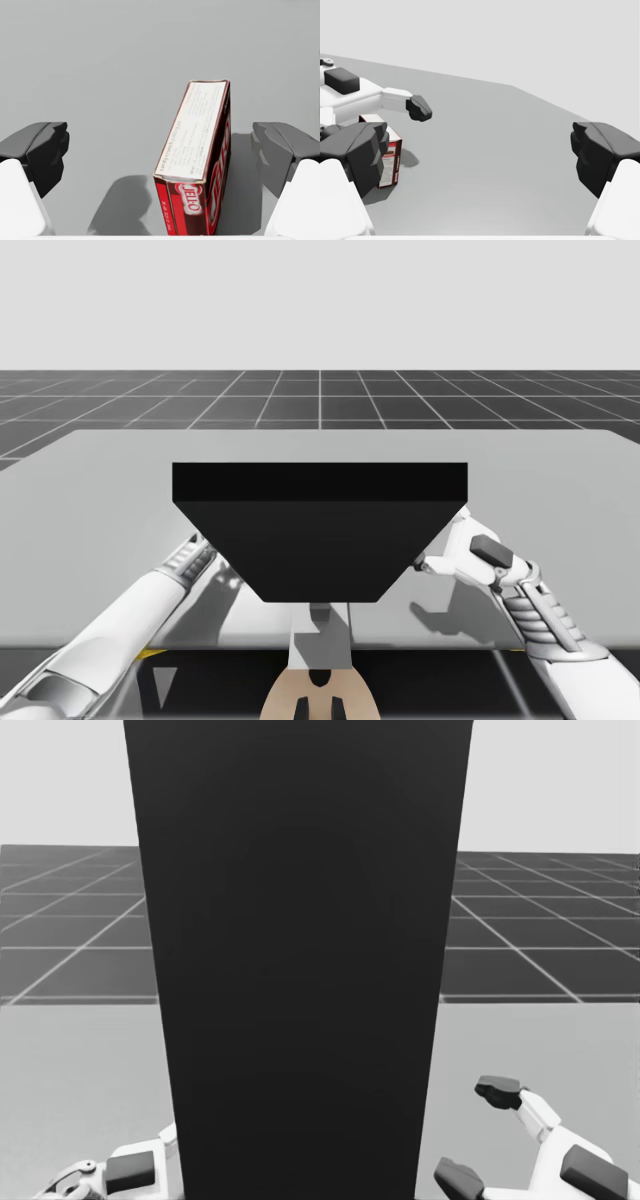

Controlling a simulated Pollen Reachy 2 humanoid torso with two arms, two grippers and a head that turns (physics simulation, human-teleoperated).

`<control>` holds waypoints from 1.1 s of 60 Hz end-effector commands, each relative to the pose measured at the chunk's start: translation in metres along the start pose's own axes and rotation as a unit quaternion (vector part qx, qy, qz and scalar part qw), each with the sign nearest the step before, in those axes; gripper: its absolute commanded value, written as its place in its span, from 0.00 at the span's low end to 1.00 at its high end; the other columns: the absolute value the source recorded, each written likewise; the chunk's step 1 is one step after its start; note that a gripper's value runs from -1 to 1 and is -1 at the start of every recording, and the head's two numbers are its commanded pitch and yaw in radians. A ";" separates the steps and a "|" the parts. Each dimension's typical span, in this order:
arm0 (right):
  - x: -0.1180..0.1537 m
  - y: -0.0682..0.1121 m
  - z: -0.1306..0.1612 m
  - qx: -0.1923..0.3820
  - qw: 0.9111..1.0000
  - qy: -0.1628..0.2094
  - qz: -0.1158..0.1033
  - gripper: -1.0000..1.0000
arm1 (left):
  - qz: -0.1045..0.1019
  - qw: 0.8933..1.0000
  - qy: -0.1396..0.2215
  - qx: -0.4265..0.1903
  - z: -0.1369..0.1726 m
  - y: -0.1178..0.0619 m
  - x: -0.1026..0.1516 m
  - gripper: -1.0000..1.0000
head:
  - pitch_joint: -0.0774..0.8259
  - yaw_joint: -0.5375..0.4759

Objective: Reach around the screen and pick up the object behind it.

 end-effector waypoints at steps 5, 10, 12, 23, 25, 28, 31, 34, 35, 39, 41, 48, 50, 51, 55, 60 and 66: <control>0.000 0.001 0.000 0.002 1.000 0.000 0.004 0.00 | 0.057 0.994 0.015 -0.094 -0.033 -0.005 -0.016 0.00 | 0.33 0.48; 0.000 0.001 0.000 0.002 1.000 0.001 0.005 0.00 | 0.068 0.991 0.032 -0.110 -0.035 -0.010 -0.023 0.08 | 0.33 0.48; 0.001 0.001 0.000 0.002 1.000 0.001 0.006 0.00 | 0.076 0.990 0.032 -0.114 -0.035 -0.011 -0.024 0.21 | 0.33 0.48; 0.002 0.002 0.001 0.000 1.000 0.002 0.005 0.00 | 0.092 0.987 0.051 -0.119 -0.032 -0.011 -0.029 1.00 | 0.33 0.48; 0.002 0.002 0.001 0.000 1.000 0.002 0.005 0.00 | 0.093 0.987 0.049 -0.119 -0.032 -0.011 -0.027 1.00 | 0.33 0.48; 0.002 0.002 0.001 -0.002 1.000 0.003 0.005 0.00 | 0.087 0.988 0.044 -0.118 -0.030 -0.010 -0.023 1.00 | 0.33 0.48; 0.002 0.002 0.000 -0.002 1.000 0.003 0.004 0.00 | 0.085 0.989 0.039 -0.118 -0.028 -0.009 -0.019 1.00 | 0.33 0.48; 0.002 0.002 0.000 -0.003 1.000 0.002 0.005 0.00 | 0.080 0.990 0.038 -0.113 -0.024 -0.007 -0.015 1.00 | 0.33 0.48; 0.002 0.001 0.000 -0.003 1.000 0.002 0.004 0.00 | 0.078 0.990 0.037 -0.110 -0.022 -0.006 -0.013 1.00 | 0.33 0.48; 0.003 0.001 0.000 -0.003 1.000 0.001 0.004 0.00 | 0.074 0.992 0.034 -0.100 -0.014 -0.002 -0.007 1.00 | 0.33 0.48; 0.003 0.001 0.000 -0.004 1.000 0.001 0.004 0.00 | 0.069 0.993 0.032 -0.092 -0.006 0.001 -0.001 1.00 | 0.32 0.48; 0.003 0.001 0.000 -0.005 1.000 0.001 0.004 0.00 | 0.048 0.996 0.021 -0.067 0.015 0.012 0.023 1.00 | 0.32 0.48; 0.003 0.001 0.000 -0.005 1.000 0.001 0.004 0.00 | 0.041 0.997 0.019 -0.063 0.019 0.014 0.029 1.00 | 0.32 0.48; 0.003 0.001 0.000 -0.005 1.000 0.001 0.003 0.00 | 0.035 0.998 0.017 -0.058 0.022 0.016 0.036 1.00 | 0.31 0.48; 0.004 0.001 0.000 -0.006 1.000 0.001 0.003 0.00 | 0.015 0.999 0.010 -0.046 0.032 0.024 0.058 1.00 | 0.31 0.48; 0.004 0.001 0.000 -0.007 1.000 0.001 0.002 0.00 | -0.007 0.999 0.006 -0.032 0.041 0.032 0.083 1.00 | 0.31 0.48; 0.004 0.000 0.000 -0.009 1.000 0.001 0.002 0.00 | -0.028 0.999 0.004 -0.020 0.049 0.040 0.107 1.00 | 0.31 0.48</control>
